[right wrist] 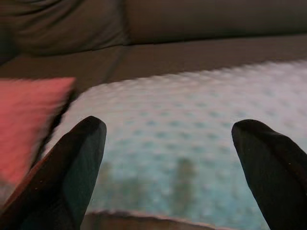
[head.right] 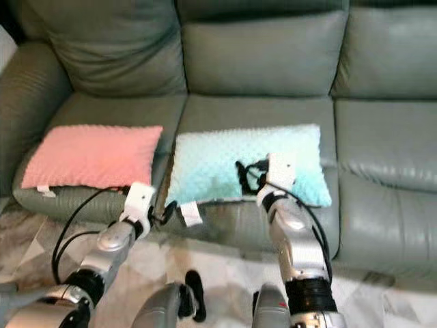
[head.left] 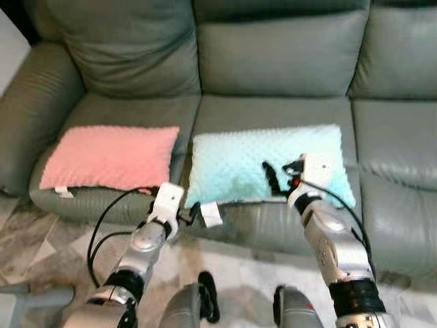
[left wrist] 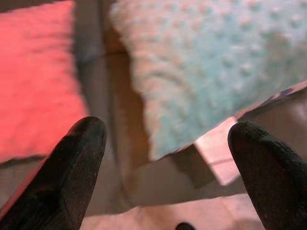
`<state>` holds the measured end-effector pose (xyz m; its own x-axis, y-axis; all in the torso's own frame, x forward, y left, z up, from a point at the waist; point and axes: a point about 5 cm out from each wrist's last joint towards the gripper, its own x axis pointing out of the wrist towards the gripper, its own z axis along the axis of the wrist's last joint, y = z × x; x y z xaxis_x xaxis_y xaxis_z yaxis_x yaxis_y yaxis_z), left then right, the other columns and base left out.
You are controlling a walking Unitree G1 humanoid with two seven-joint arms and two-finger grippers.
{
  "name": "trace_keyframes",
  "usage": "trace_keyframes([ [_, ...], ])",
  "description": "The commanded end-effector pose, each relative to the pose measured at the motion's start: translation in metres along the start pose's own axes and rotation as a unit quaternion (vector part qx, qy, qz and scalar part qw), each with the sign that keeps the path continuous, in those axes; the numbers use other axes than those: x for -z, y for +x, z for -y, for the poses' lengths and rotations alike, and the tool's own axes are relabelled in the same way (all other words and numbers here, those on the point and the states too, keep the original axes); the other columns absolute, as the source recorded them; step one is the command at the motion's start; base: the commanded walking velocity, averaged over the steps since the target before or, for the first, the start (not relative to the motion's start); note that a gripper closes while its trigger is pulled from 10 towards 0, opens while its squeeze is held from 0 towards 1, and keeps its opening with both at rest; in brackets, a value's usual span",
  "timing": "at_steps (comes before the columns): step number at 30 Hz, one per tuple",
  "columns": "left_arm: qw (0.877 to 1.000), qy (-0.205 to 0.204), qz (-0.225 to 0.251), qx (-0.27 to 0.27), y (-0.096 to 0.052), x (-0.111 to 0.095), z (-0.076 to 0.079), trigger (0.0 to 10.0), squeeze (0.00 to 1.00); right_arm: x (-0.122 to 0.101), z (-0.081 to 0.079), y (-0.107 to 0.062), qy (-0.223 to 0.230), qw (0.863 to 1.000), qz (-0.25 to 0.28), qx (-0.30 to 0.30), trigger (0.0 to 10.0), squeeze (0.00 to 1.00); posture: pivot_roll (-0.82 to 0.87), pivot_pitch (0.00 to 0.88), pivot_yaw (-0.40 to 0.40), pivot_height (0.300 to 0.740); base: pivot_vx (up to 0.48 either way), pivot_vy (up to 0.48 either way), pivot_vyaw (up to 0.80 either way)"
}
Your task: Move the pillow to the sofa
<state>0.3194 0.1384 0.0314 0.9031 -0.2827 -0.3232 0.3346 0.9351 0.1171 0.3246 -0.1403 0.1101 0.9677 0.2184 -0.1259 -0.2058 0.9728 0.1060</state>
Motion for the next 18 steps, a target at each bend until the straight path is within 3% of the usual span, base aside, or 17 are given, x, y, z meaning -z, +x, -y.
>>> trace_keyframes([
  [1, 0.999, -0.007, -0.027, -0.022, -0.009, 0.018, -0.009, 10.0, 0.00, 0.019, -0.007, -0.005, -0.004, 0.999, -0.031, -0.021, 10.0, 0.00, -0.24, 0.076, 0.140, 0.740, 0.000, 0.000, 0.00],
  [5, 0.998, -0.035, -0.018, -0.044, -0.012, 0.019, -0.013, 10.0, 0.00, 0.029, -0.009, -0.012, -0.004, 0.999, -0.036, -0.030, 10.0, 0.00, -0.22, 0.025, 0.113, 0.740, 0.000, 0.000, 0.00],
  [8, 0.995, -0.078, 0.027, -0.061, -0.015, 0.012, -0.015, 10.0, 0.00, 0.035, -0.011, -0.017, -0.005, 1.000, -0.028, -0.011, 10.0, 0.00, -0.19, 0.000, 0.077, 0.740, 0.000, 0.000, 0.00],
  [10, 0.993, -0.084, 0.041, -0.066, -0.016, 0.010, -0.014, 10.0, 0.00, 0.035, -0.010, -0.019, -0.015, 1.000, -0.020, -0.009, 10.0, 0.00, -0.18, 0.000, 0.065, 0.740, 0.000, 0.000, 0.00],
  [12, 0.991, -0.096, 0.044, -0.082, -0.019, 0.012, -0.015, 10.0, 0.00, 0.036, -0.005, -0.023, -0.058, 0.998, -0.008, -0.001, 10.0, 0.00, -0.17, 0.000, 0.052, 0.740, 0.000, 0.000, 0.00],
  [18, 0.990, -0.092, 0.042, -0.099, -0.027, 0.021, -0.018, 10.0, 0.00, 0.036, 0.011, -0.024, -0.035, 0.999, -0.006, 0.034, 10.0, 0.00, -0.18, 0.000, 0.033, 0.740, 0.000, 0.000, 0.00],
])
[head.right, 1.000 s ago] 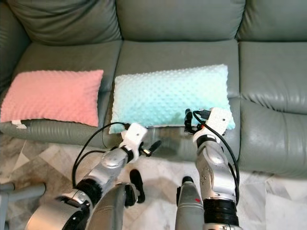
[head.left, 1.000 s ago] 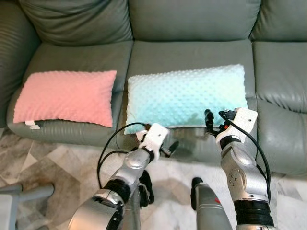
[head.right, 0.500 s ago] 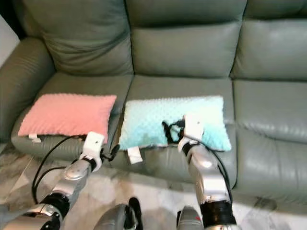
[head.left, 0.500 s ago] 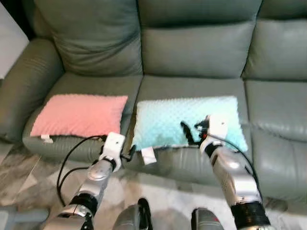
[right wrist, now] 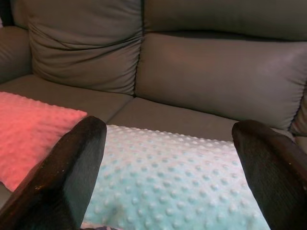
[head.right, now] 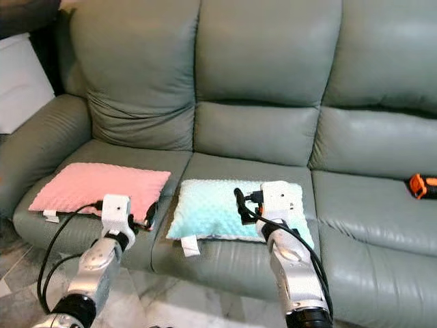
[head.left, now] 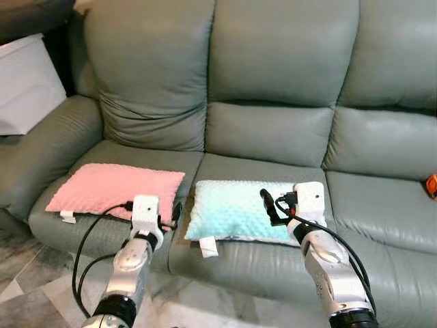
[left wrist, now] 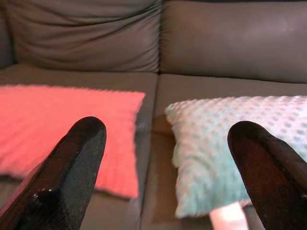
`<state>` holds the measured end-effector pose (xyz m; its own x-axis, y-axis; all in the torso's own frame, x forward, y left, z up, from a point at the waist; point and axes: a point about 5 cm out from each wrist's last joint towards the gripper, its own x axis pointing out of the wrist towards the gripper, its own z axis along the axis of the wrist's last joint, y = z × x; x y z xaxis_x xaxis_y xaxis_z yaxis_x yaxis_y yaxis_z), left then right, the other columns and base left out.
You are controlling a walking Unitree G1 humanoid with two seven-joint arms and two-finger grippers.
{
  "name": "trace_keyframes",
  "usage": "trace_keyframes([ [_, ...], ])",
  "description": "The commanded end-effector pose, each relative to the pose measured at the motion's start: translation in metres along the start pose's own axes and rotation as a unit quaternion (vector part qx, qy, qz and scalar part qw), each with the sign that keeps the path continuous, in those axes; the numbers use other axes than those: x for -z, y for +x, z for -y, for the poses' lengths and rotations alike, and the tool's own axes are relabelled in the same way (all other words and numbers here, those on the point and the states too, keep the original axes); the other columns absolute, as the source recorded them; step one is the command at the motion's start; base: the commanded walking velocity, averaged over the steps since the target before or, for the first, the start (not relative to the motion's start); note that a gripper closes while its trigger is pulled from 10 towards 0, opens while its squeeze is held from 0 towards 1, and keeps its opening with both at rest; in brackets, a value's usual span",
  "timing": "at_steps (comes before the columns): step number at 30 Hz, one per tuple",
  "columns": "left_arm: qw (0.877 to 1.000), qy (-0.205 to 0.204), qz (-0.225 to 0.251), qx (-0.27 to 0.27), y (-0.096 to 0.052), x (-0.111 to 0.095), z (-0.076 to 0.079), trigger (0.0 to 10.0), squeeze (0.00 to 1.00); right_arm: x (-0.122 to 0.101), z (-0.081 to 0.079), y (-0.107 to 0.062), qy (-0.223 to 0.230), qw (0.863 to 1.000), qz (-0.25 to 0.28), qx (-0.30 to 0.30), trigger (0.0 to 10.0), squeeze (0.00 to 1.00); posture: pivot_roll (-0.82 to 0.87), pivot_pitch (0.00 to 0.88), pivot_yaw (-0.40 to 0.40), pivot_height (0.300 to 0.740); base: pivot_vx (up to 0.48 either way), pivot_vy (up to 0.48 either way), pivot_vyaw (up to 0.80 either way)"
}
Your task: Move the pillow to the sofa
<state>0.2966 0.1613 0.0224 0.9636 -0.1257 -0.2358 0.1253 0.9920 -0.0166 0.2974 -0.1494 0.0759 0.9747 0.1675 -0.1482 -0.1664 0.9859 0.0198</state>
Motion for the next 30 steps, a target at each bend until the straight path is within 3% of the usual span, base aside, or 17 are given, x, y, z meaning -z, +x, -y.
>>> trace_keyframes([
  [1, 0.999, -0.002, 0.000, -0.032, -0.005, 0.003, -0.010, 10.0, 0.00, -0.001, 0.005, 0.001, -0.002, 1.000, 0.004, 0.003, 10.0, 0.00, -0.18, 0.000, 0.031, 0.740, 0.000, 0.000, 0.00],
  [4, 0.999, -0.010, 0.006, -0.052, -0.007, 0.004, -0.011, 10.0, 0.00, 0.000, 0.006, 0.000, -0.014, 1.000, 0.004, -0.006, 10.0, 0.00, -0.18, 0.000, 0.025, 0.740, 0.000, 0.000, 0.00],
  [9, 0.998, -0.028, 0.033, -0.036, -0.006, -0.005, -0.006, 10.0, 0.00, 0.002, 0.006, -0.002, -0.012, 1.000, 0.000, -0.010, 10.0, 0.00, -0.17, 0.000, 0.019, 0.740, 0.000, 0.000, 0.00],
  [18, 0.999, -0.018, 0.010, -0.044, -0.008, 0.001, -0.009, 10.0, 0.00, 0.008, -0.001, -0.005, -0.008, 1.000, 0.000, -0.019, 10.0, 0.00, -0.18, 0.000, 0.040, 0.740, 0.000, 0.000, 0.00],
  [25, 0.999, -0.004, 0.024, -0.036, 0.003, -0.015, -0.004, 10.0, 0.00, 0.003, 0.004, -0.004, 0.002, 1.000, 0.010, -0.015, 10.0, 0.00, -0.19, 0.000, 0.048, 0.740, 0.000, 0.000, 0.00],
  [27, 0.999, -0.037, 0.021, -0.033, 0.006, -0.016, -0.003, 10.0, 0.00, 0.003, 0.007, -0.003, 0.010, 1.000, 0.009, 0.001, 10.0, 0.00, -0.20, 0.000, 0.051, 0.740, 0.000, 0.000, 0.00],
  [30, 0.999, -0.033, 0.022, -0.034, 0.007, -0.018, -0.003, 10.0, 0.00, 0.003, 0.007, -0.002, 0.014, 1.000, 0.010, 0.002, 10.0, 0.00, -0.21, 0.000, 0.055, 0.740, 0.000, 0.000, 0.00],
])
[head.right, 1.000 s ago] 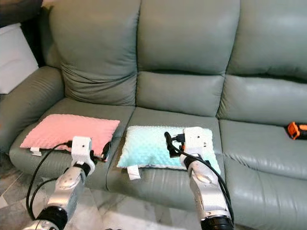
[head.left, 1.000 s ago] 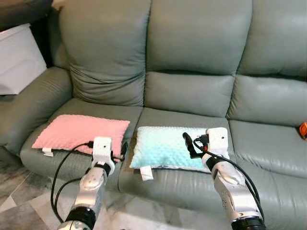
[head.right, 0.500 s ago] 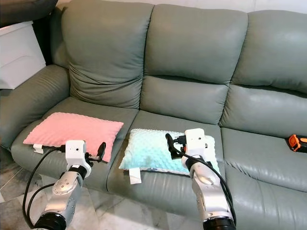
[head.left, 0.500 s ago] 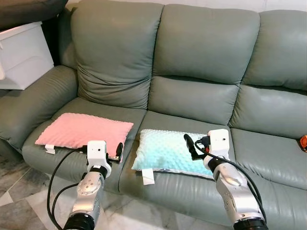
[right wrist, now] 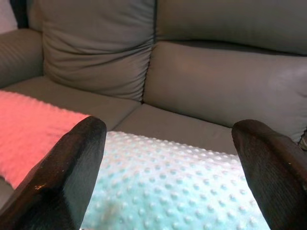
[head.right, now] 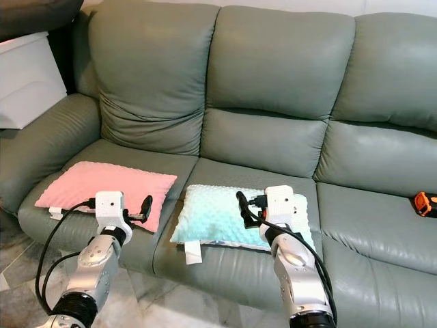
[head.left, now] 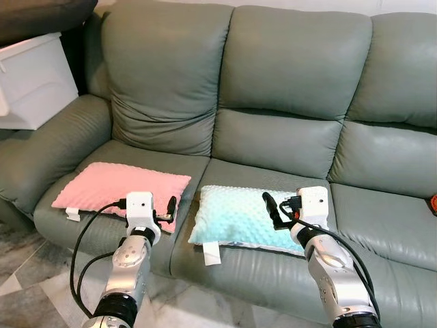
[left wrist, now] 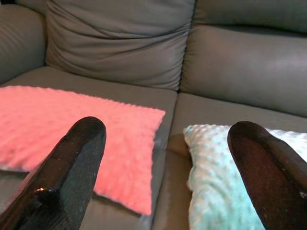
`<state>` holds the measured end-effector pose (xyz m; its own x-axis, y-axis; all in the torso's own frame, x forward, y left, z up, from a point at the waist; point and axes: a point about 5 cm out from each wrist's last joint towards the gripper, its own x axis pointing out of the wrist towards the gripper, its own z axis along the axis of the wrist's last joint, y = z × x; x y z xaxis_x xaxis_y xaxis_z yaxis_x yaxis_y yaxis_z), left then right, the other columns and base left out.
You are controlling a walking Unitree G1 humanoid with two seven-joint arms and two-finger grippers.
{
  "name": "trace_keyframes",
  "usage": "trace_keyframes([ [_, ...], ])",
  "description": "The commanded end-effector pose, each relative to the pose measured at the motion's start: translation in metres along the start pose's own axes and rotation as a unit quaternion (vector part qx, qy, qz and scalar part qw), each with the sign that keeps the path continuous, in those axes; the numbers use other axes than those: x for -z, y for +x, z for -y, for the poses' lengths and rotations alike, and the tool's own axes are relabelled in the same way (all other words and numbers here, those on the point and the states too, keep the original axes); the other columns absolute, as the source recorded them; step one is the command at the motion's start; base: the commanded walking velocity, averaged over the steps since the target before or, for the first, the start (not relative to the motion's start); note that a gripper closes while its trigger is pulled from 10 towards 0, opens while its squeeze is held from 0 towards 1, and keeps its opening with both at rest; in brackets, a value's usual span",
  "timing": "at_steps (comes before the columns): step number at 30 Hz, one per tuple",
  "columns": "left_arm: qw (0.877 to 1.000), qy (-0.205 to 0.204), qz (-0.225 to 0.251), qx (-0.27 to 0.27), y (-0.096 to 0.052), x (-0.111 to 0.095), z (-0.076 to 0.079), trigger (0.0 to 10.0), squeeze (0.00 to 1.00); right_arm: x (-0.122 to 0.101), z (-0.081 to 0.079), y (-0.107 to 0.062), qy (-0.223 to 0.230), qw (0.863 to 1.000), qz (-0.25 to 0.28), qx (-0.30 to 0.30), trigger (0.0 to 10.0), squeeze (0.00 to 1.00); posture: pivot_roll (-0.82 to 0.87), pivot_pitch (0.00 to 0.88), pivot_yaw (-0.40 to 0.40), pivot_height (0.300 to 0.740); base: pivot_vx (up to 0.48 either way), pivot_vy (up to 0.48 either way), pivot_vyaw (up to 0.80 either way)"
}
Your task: Move the pillow to the sofa
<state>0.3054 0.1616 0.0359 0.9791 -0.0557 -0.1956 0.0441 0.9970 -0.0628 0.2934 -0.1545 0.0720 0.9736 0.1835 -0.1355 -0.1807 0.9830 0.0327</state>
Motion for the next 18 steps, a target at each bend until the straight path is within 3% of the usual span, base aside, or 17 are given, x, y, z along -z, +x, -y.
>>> trace_keyframes([
  [1, 1.000, -0.009, -0.003, 0.002, 0.002, -0.003, 0.000, 10.0, 0.00, -0.001, 0.003, 0.001, 0.012, 1.000, 0.003, 0.014, 10.0, 0.00, -0.21, 0.000, 0.057, 0.740, 0.000, 0.000, 0.00],
  [11, 1.000, -0.014, -0.021, 0.011, 0.006, 0.000, 0.003, 10.0, 0.00, 0.008, 0.010, 0.000, 0.024, 0.999, -0.012, 0.034, 10.0, 0.00, -0.23, 0.000, 0.081, 0.740, 0.000, 0.000, 0.00],
  [16, 0.997, 0.021, -0.076, 0.008, -0.004, 0.025, -0.008, 10.0, 0.00, 0.025, 0.018, 0.000, 0.033, 0.997, -0.042, 0.050, 10.0, 0.00, -0.23, 0.000, 0.080, 0.740, 0.000, 0.000, 0.00],
  [18, 0.992, 0.012, -0.126, 0.002, -0.016, 0.046, -0.016, 10.0, 0.00, 0.039, 0.019, -0.004, 0.048, 0.995, -0.067, 0.048, 10.0, 0.00, -0.23, 0.000, 0.075, 0.740, 0.000, 0.000, 0.00],
])
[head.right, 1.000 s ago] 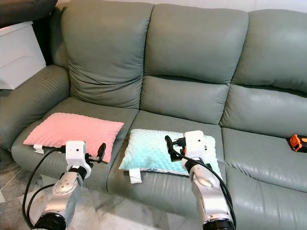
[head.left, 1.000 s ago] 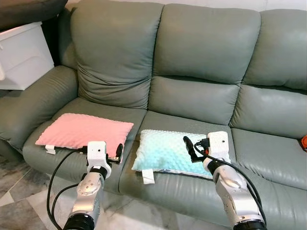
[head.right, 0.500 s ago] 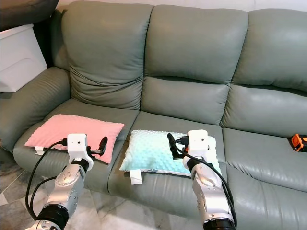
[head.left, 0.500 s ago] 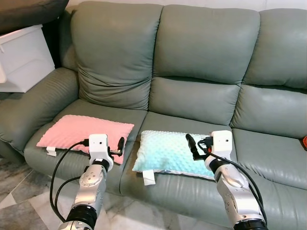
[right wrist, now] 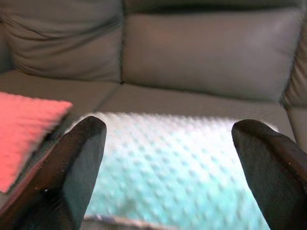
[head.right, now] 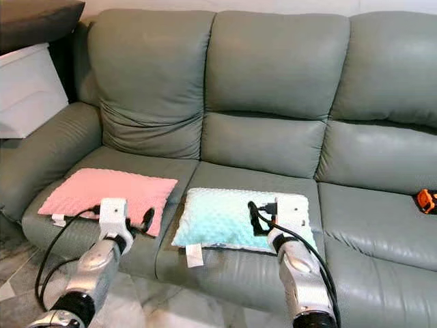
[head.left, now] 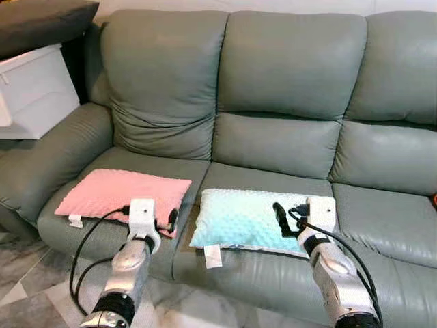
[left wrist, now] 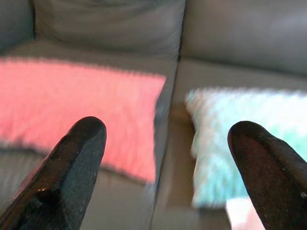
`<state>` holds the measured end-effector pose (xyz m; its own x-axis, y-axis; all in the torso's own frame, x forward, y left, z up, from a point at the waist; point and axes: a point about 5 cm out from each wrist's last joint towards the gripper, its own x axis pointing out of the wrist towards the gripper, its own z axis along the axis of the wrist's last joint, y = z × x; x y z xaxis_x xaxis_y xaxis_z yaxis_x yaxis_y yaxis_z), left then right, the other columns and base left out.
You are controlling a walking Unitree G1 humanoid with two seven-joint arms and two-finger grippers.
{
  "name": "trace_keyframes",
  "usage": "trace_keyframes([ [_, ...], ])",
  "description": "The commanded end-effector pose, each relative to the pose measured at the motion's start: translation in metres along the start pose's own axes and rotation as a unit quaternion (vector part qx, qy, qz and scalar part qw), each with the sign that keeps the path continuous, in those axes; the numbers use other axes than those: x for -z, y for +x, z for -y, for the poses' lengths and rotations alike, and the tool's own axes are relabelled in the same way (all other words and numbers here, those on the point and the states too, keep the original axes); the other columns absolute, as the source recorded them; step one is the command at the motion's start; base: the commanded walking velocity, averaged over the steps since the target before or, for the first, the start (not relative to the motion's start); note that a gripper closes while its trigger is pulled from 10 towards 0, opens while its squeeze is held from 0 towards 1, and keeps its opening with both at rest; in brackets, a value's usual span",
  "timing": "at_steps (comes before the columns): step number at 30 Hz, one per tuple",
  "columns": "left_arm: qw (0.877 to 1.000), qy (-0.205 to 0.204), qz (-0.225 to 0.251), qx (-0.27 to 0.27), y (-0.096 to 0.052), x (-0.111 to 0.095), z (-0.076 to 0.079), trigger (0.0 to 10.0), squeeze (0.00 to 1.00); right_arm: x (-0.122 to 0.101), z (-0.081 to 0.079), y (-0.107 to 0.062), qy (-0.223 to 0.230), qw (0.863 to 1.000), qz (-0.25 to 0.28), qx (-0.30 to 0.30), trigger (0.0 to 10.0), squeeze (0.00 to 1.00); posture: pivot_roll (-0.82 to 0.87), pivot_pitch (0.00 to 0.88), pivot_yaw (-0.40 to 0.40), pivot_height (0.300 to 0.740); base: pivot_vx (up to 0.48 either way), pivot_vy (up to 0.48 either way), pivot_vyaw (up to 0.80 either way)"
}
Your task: Move the pillow to the sofa
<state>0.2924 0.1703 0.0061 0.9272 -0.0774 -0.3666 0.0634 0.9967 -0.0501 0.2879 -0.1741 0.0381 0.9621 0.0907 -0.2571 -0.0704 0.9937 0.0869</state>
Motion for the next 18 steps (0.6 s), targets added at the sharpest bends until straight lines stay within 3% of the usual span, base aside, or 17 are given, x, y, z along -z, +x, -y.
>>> trace_keyframes([
  [1, 0.999, 0.002, -0.036, -0.006, -0.006, 0.016, -0.006, 10.0, 0.00, 0.005, 0.000, 0.001, 0.010, 1.000, -0.008, -0.001, 10.0, 0.00, -0.23, 0.000, 0.075, 0.740, 0.000, 0.000, 0.00],
  [8, 0.983, 0.075, -0.166, 0.003, -0.031, 0.070, -0.014, 10.0, 0.00, 0.054, 0.008, -0.009, 0.007, 0.994, -0.109, 0.007, 10.0, 0.00, -0.23, 0.000, 0.069, 0.740, 0.000, 0.000, 0.00],
  [11, 0.974, 0.063, -0.219, -0.009, -0.046, 0.091, -0.019, 10.0, 0.00, 0.077, 0.008, -0.020, -0.016, 0.987, -0.161, 0.001, 10.0, 0.00, -0.24, 0.000, 0.069, 0.740, 0.000, 0.000, 0.00],
  [14, 0.968, 0.066, -0.242, -0.005, -0.052, 0.100, -0.020, 10.0, 0.00, 0.090, 0.010, -0.027, -0.023, 0.981, -0.193, 0.006, 10.0, 0.00, -0.24, 0.000, 0.068, 0.740, 0.000, 0.000, 0.00],
  [18, 0.941, 0.130, -0.313, 0.006, -0.071, 0.124, -0.020, 10.0, 0.00, 0.124, 0.017, -0.054, -0.081, 0.955, -0.286, 0.004, 10.0, 0.00, -0.24, 0.000, 0.065, 0.740, 0.000, 0.000, 0.00],
])
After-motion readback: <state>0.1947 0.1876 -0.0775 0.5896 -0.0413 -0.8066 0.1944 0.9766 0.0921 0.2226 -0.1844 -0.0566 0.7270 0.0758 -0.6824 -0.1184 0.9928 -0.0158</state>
